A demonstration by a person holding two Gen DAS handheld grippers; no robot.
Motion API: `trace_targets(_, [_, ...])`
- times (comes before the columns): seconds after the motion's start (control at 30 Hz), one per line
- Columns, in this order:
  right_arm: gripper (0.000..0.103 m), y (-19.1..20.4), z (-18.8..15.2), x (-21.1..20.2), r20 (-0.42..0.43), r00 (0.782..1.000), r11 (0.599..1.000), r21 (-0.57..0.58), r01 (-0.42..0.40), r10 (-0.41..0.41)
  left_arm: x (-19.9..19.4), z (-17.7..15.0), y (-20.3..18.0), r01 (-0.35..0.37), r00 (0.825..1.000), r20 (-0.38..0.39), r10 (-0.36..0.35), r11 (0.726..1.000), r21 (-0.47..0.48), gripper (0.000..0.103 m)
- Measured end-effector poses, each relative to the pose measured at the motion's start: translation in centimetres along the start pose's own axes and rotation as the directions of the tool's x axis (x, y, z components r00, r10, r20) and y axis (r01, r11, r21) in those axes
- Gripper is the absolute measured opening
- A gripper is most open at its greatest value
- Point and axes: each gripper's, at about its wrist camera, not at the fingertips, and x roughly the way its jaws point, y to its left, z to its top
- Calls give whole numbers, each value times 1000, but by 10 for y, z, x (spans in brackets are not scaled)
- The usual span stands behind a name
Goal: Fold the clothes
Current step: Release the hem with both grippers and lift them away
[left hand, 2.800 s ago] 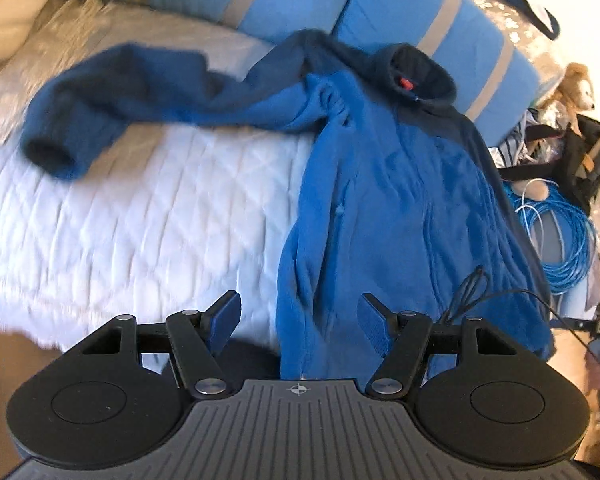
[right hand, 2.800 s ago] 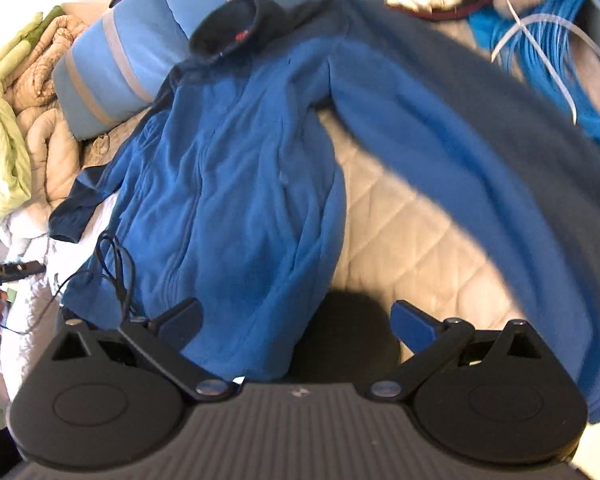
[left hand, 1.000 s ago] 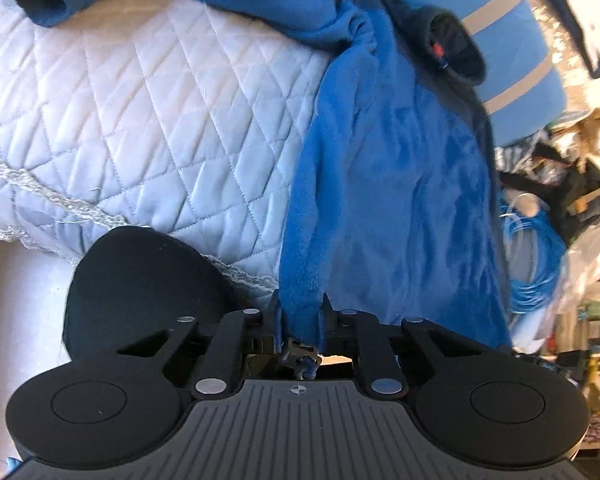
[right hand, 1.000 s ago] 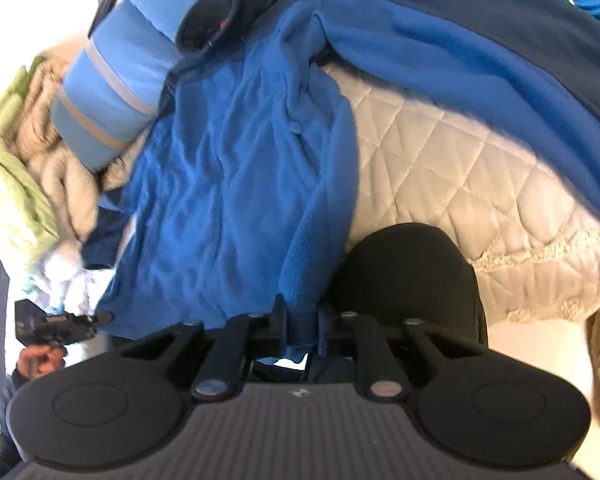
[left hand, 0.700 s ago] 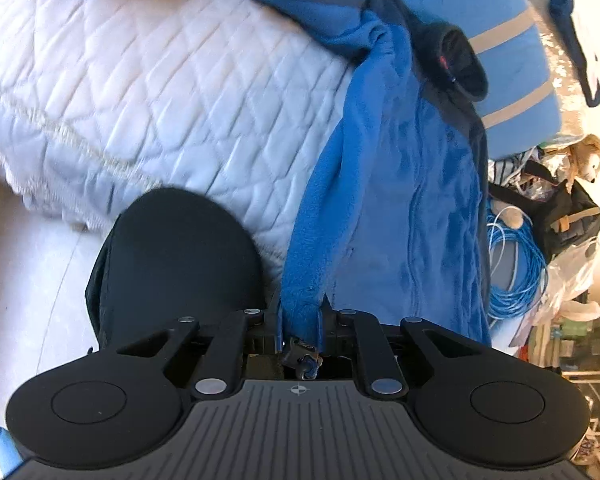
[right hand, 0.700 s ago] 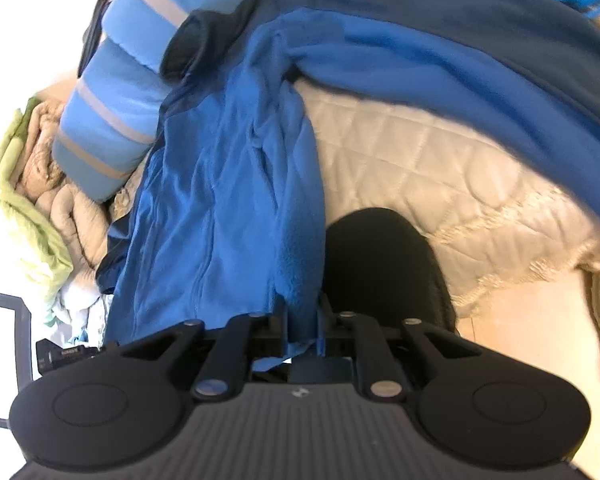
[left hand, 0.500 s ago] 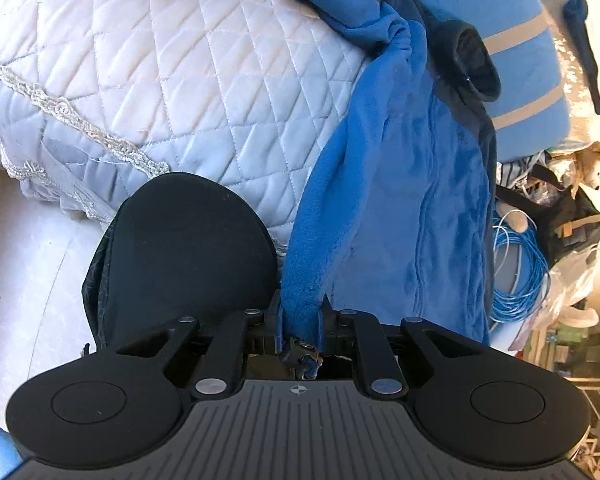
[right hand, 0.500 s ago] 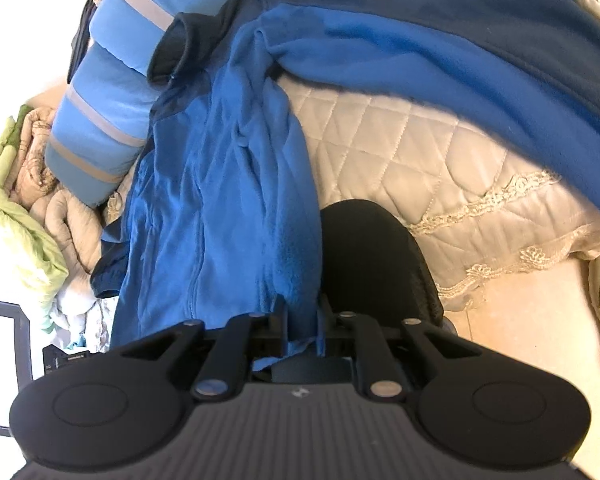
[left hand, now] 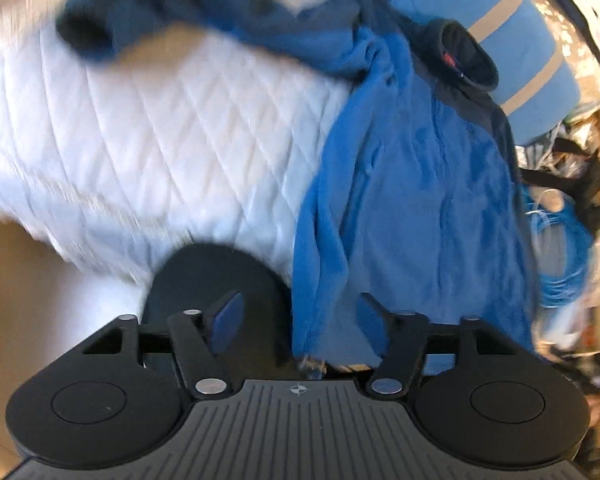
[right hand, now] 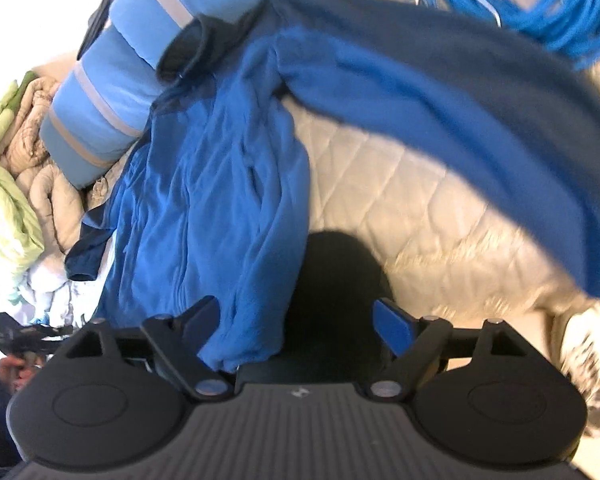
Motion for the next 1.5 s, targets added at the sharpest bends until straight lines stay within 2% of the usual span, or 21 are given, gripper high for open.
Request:
trace_targets(0.07, [100, 0, 6, -2, 20, 1000, 1000, -6, 9, -9, -8, 4, -15, -3, 1000, 25, 2, 999, 42, 63])
trace_targets(0.23, [103, 8, 21, 5, 48, 998, 997, -55, 47, -44, -18, 9, -60, 42, 994, 94, -56, 988, 148, 66])
trace_targets(0.33, [103, 15, 34, 12, 42, 999, 997, -75, 25, -22, -16, 8, -83, 57, 988, 127, -85, 976, 208, 69])
trace_targets(0.43, [103, 24, 53, 15, 42, 999, 998, -49, -26, 28, -5, 8, -98, 54, 986, 139, -90, 969, 239, 69])
trace_targets(0.6, [103, 39, 85, 19, 47, 992, 993, 1, -115, 115, 11, 12, -107, 63, 992, 91, -83, 977, 204, 69])
trace_targets(0.67, [103, 51, 95, 16, 41, 992, 993, -1, -122, 121, 4, 15, -106, 75, 994, 66, -89, 980, 186, 69])
trace_targets(0.73, [103, 64, 104, 9, 33, 992, 993, -27, -118, 119, -13, 19, -107, 95, 991, 72, -109, 979, 180, 69])
trace_targets(0.83, [103, 84, 114, -8, 36, 990, 989, -74, -131, 134, -47, 27, -109, 135, 981, 117, -156, 976, 173, 71])
trace_targets(0.9, [103, 96, 121, -19, 54, 991, 987, -110, -119, 125, -66, 35, -112, 147, 972, 159, -174, 974, 171, 75])
trace_targets(0.93, [103, 101, 125, -25, 64, 991, 985, -129, -111, 120, -73, 39, -114, 148, 968, 178, -178, 974, 170, 78])
trace_targets(1.07, [103, 110, 138, -30, 95, 988, 981, -162, -103, 119, -78, 57, -122, 107, 956, 251, -154, 976, 192, 79])
trace_targets(1.17, [103, 109, 144, -15, 116, 985, 977, -186, -101, 124, -59, 65, -123, 70, 943, 305, -133, 976, 207, 79])
trace_targets(1.3, [103, 95, 154, 28, 110, 986, 977, -190, -102, 124, -19, 75, -124, 22, 931, 353, -97, 977, 212, 79])
trace_targets(1.37, [103, 84, 160, 54, 105, 983, 979, -153, -133, 150, -2, 80, -126, 26, 925, 365, -109, 974, 227, 79])
trace_targets(1.5, [102, 57, 176, 106, 98, 974, 978, -48, -201, 205, 24, 88, -136, 42, 927, 350, -130, 968, 249, 80])
